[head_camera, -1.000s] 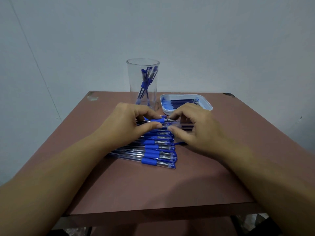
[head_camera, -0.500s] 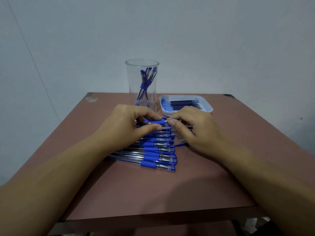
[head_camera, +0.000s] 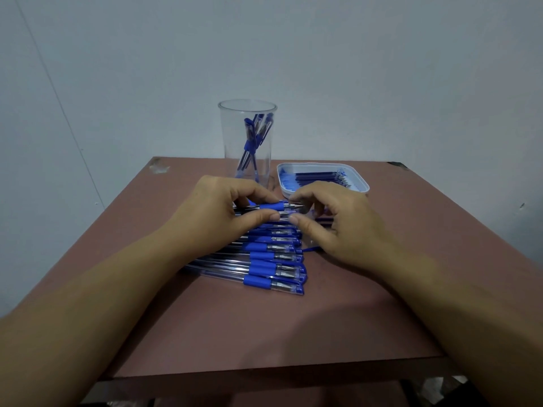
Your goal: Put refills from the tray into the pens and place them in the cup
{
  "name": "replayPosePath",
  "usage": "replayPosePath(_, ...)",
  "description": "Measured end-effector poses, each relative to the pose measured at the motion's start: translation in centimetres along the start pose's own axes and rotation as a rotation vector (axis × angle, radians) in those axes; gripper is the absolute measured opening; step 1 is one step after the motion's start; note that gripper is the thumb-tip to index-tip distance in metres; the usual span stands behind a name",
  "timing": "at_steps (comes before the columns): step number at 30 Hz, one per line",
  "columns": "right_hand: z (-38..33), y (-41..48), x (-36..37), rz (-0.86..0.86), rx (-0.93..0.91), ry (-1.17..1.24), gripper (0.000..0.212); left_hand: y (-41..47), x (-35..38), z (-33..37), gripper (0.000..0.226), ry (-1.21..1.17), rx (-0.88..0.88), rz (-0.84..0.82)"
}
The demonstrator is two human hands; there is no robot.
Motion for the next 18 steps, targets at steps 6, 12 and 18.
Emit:
replayPosePath(6, 0.09, -0.01, 0.0, 0.008, 0.014, 0.025, 0.023, 0.0, -0.06, 0.21, 0.015, -0.009, 0.012, 0.002)
replayPosePath(12, -0.17, -0.1, -0.23, 0.02, 0.005, 0.019, 0.02, 0.05, -0.07, 0.17, 0.016, 0.017, 0.021, 0.006)
replayPosePath(18, -0.03, 0.05, -0.01, 0.023, -0.002, 0.015, 0.024, 0.03, -0.11, 0.22, 0.016, 0.018, 0.027, 0.008)
Point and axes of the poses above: each hand's wrist, its own y-axis towards the middle knuckle, its own x-axis out of the palm, z = x × y, the point moved 9 cm from there along y, towards the middle knuckle, and after that the axes turned 1 degree about y, right-handed, at the moved point
